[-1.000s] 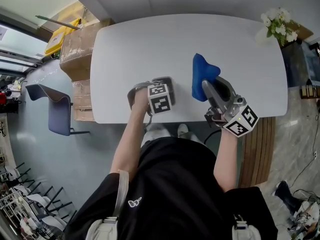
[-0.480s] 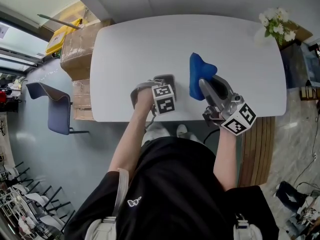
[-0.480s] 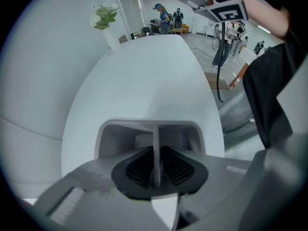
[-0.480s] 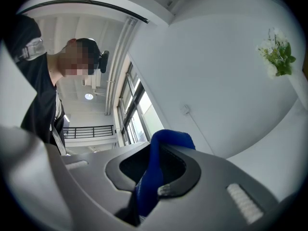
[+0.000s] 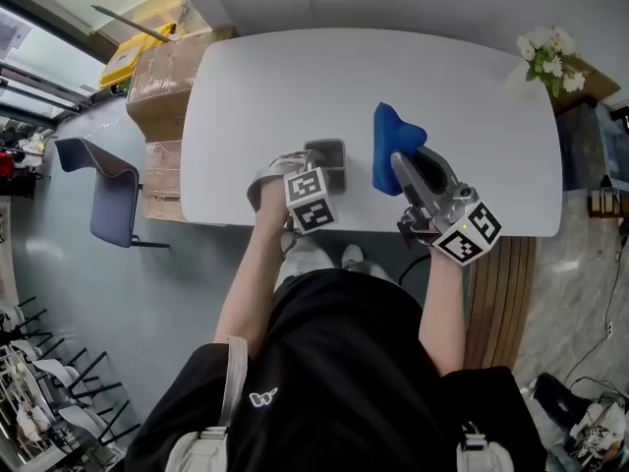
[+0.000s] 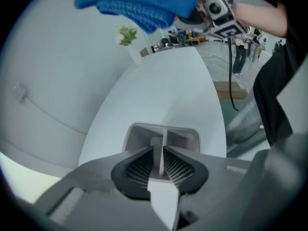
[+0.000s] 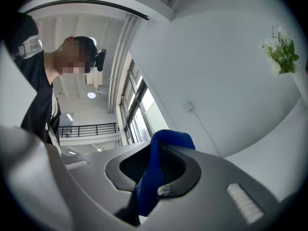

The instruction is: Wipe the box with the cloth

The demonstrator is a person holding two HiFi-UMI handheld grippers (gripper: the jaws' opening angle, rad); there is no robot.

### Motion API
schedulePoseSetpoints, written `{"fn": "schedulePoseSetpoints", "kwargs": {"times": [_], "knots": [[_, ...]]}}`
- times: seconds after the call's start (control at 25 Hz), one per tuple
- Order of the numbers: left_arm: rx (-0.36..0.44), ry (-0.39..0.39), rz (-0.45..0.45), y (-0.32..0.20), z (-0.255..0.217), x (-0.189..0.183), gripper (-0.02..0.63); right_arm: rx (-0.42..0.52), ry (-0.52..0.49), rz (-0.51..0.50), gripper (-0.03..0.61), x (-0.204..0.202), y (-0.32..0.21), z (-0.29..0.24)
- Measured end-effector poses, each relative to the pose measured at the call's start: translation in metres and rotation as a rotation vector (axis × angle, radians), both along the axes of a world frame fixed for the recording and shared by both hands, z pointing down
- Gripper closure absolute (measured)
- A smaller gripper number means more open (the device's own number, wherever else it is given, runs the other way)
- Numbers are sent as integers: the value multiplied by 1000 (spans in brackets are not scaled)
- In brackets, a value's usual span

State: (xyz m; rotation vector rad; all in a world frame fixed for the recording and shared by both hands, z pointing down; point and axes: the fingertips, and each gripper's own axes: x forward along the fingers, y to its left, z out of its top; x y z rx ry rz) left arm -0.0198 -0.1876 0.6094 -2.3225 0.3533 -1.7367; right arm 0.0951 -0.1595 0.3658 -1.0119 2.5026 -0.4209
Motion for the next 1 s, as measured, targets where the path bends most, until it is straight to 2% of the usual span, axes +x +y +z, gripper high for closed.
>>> {"fn": "schedulePoseSetpoints", "kwargs": {"times": [0.16, 0.32, 0.52, 0.64, 0.84, 1.0], "knots": [[86, 183, -118, -16, -47, 2, 545, 17, 89, 2, 526, -12, -9, -7], [264, 392, -219, -39, -122, 9, 548, 52, 204, 25, 526, -30, -26, -23], [446, 709, -397, -54, -216, 11, 557, 139, 278, 48, 526, -48, -49, -61], [531, 895, -506, -56, -265, -1, 603, 181, 290, 85, 526, -53, -60, -84], [571, 1104, -642, -54, -306, -27, 612, 168, 357, 189, 526, -58, -69, -89], [550, 1271, -766, -44, -321, -42, 613, 137, 442, 276, 526, -62, -64, -75]]}}
